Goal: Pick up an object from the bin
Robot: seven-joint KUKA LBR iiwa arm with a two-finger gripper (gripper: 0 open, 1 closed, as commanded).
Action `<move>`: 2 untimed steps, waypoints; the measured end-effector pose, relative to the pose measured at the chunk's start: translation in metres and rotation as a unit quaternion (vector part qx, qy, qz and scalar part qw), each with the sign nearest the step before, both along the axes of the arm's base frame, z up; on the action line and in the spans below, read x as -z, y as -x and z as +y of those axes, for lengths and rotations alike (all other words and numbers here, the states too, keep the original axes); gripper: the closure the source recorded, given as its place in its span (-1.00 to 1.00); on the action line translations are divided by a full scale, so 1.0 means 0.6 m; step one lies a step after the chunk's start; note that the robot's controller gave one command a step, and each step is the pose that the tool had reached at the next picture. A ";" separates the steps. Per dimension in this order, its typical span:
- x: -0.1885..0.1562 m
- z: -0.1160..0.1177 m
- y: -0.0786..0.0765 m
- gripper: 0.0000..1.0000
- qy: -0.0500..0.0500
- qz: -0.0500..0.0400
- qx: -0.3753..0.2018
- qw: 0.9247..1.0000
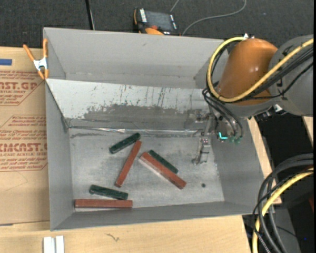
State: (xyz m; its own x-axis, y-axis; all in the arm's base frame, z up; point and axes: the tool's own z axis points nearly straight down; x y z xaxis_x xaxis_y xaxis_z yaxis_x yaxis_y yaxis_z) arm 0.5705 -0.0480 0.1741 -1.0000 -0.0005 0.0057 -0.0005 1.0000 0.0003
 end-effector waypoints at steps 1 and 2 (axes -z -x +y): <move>0.176 0.095 0.090 -1.00 -0.001 0.002 0.036 0.999; 0.168 0.091 0.084 1.00 0.000 -0.003 0.037 0.999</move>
Offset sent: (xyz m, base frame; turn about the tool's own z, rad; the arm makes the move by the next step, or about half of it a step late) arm -0.0504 0.0532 -0.1007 0.0754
